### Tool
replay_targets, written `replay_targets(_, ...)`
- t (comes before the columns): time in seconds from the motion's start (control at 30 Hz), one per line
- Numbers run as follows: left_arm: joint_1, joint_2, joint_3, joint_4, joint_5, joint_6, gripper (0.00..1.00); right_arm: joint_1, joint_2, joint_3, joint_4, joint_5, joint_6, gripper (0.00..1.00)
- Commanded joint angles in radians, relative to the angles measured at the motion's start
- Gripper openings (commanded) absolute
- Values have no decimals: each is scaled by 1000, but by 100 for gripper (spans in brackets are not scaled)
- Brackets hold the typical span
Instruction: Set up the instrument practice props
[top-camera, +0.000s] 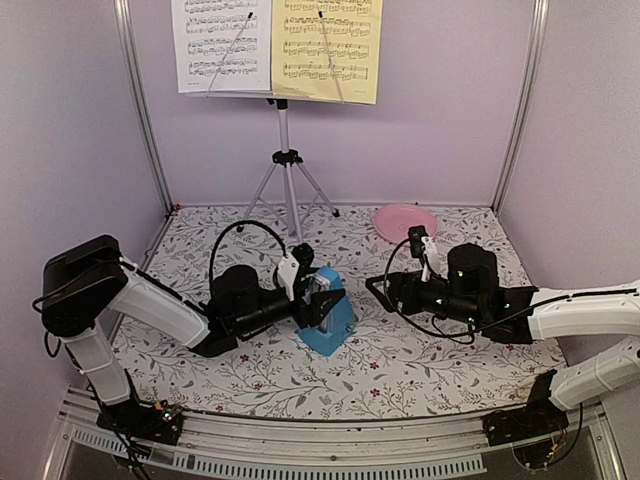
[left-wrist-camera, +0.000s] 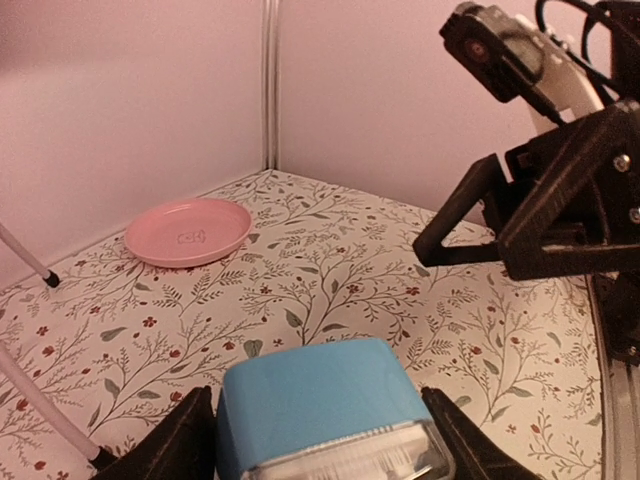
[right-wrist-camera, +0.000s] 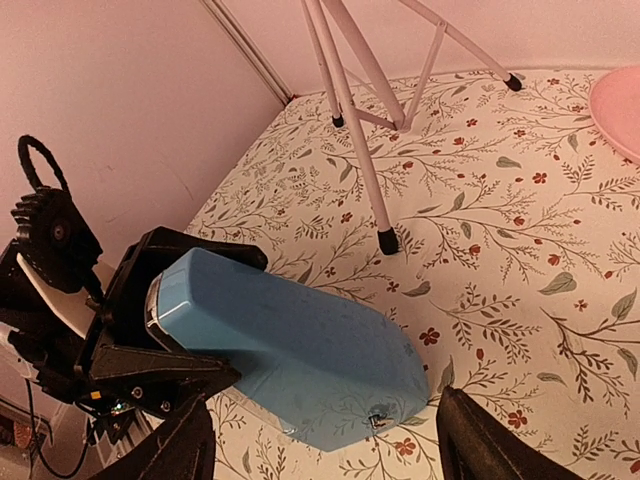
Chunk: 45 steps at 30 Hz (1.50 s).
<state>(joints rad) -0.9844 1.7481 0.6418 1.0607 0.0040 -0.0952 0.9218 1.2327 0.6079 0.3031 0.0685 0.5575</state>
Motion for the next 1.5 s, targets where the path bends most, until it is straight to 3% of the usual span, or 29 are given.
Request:
replay_targets(0.0,28,37,1,93,339,86,56,-1,-37,1,-1,7,-20,79)
replay_targets(0.17,84,115,99,75,608,51,52,0,-22,35,2,-33,-28,81)
replay_targets(0.23,99,150,127,80,656,24,51,0,-3,52,4,-56,-31,82)
replay_targets(0.3,103,159,135,81,653,20,54,-1,16,70,4,-73,-33,85)
replay_targets(0.47,104,96,108,37,565,18,79,0,45,100,11,-110,-29,88)
replay_targets(0.7,104,-27,0,7,409,34,88,0,89,131,17,-150,-22,89)
replay_targets(0.97,97,-82,-56,-10,368,26,76,1,137,157,16,-156,-22,88)
replay_targets(1.47,59,-76,18,-72,318,57,73,0,179,142,8,-130,16,83)
